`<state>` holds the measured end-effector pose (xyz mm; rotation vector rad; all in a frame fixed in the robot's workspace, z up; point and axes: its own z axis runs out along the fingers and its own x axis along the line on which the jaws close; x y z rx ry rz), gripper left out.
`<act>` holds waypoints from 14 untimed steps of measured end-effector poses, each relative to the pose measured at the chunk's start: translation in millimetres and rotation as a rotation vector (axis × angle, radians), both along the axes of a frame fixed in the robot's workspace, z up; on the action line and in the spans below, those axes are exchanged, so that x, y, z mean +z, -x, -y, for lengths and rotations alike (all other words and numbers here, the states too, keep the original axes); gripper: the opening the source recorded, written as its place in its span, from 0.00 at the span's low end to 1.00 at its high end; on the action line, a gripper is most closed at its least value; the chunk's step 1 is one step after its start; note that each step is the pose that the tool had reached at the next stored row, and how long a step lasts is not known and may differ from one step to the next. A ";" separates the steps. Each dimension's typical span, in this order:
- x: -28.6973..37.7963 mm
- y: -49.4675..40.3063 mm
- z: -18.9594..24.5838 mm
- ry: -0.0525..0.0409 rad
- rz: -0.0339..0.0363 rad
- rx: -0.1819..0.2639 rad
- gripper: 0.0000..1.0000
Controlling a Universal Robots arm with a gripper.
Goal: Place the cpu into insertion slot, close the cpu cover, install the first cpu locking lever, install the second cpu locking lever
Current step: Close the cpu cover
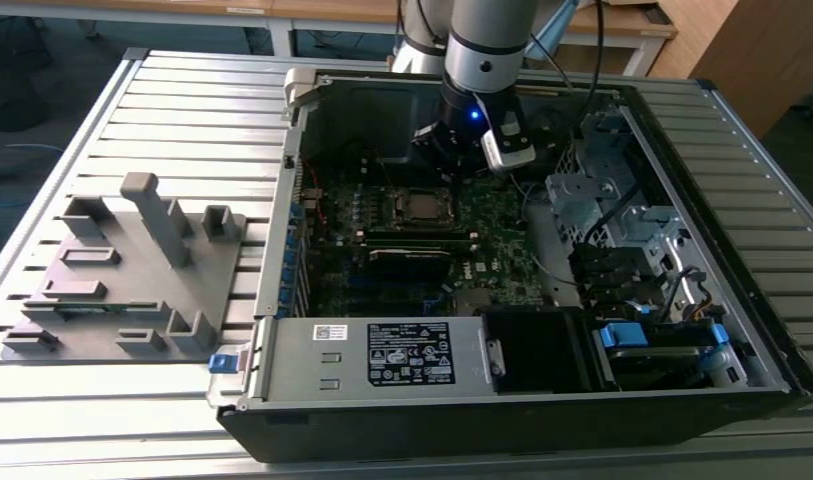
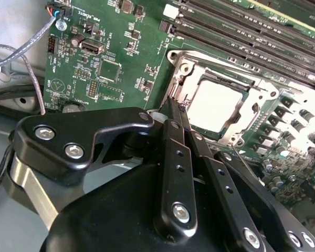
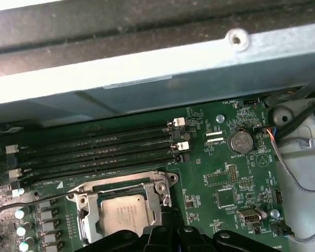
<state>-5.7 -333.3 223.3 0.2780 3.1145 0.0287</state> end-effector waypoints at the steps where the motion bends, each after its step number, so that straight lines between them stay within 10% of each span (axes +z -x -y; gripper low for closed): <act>1: -0.2 0.1 0.0 0.0030 0.0008 0.004 0.10; 7: -0.6 0.2 0.0 0.0371 0.0009 0.006 0.10; 14: -0.6 1.1 0.1 0.0381 0.0008 0.006 0.10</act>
